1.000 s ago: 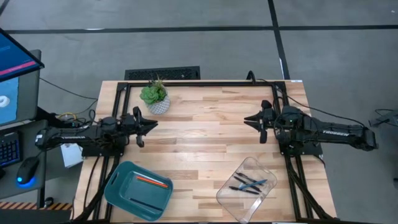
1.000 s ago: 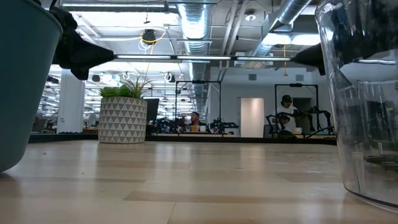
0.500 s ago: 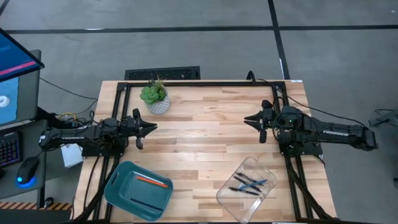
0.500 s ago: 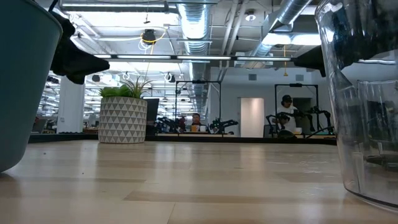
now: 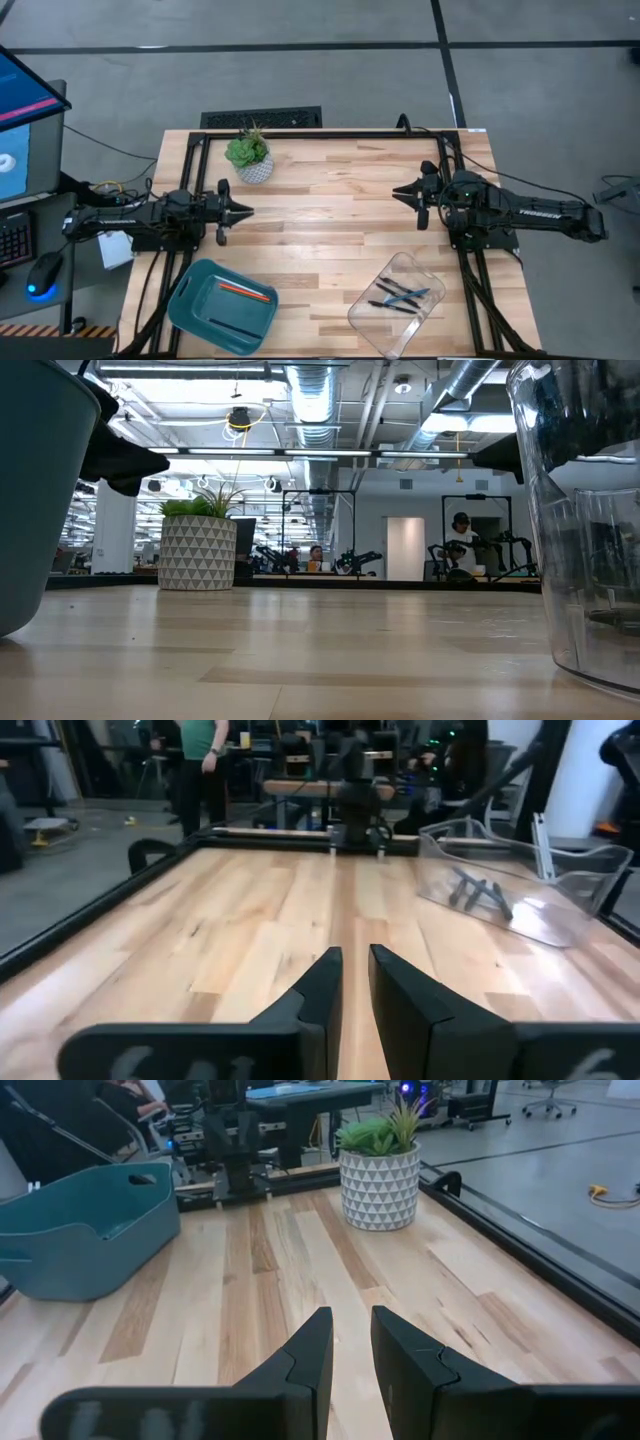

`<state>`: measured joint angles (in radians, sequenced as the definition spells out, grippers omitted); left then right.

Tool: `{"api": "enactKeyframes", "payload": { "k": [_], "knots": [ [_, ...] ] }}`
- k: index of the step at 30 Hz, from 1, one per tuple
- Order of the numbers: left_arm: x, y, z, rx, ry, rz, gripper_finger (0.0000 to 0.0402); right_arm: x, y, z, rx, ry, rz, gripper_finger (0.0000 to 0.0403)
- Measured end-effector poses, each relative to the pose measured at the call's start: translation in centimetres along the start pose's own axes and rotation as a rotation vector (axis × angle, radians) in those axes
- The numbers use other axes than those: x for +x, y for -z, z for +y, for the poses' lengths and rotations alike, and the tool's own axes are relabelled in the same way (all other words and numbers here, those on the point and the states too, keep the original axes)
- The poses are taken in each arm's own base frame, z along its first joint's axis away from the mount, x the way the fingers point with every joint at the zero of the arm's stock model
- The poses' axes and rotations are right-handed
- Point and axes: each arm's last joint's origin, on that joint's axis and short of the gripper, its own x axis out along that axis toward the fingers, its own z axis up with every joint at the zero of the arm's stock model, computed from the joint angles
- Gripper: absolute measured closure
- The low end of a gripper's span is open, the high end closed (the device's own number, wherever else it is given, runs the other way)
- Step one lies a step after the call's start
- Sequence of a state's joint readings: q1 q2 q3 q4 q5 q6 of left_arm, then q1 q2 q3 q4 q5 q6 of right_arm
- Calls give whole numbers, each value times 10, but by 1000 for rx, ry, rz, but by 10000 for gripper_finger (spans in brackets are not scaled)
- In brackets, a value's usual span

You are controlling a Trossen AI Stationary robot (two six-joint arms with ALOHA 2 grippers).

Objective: Sort pens & pencils
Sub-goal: Return to Home Position

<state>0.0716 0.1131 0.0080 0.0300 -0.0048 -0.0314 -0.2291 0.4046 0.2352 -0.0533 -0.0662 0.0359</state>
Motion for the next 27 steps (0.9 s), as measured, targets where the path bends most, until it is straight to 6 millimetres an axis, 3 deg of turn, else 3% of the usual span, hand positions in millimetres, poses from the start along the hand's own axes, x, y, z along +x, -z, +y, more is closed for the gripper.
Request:
{"api": "enactKeyframes", "payload": {
  "k": [13,27],
  "knots": [
    [1,1,0,-18,-6,11,356,0,2,0,11,1,20,307],
    [10,17,1,-67,-21,189,356,1,10,-1,31,18,63,307]
  ]
}}
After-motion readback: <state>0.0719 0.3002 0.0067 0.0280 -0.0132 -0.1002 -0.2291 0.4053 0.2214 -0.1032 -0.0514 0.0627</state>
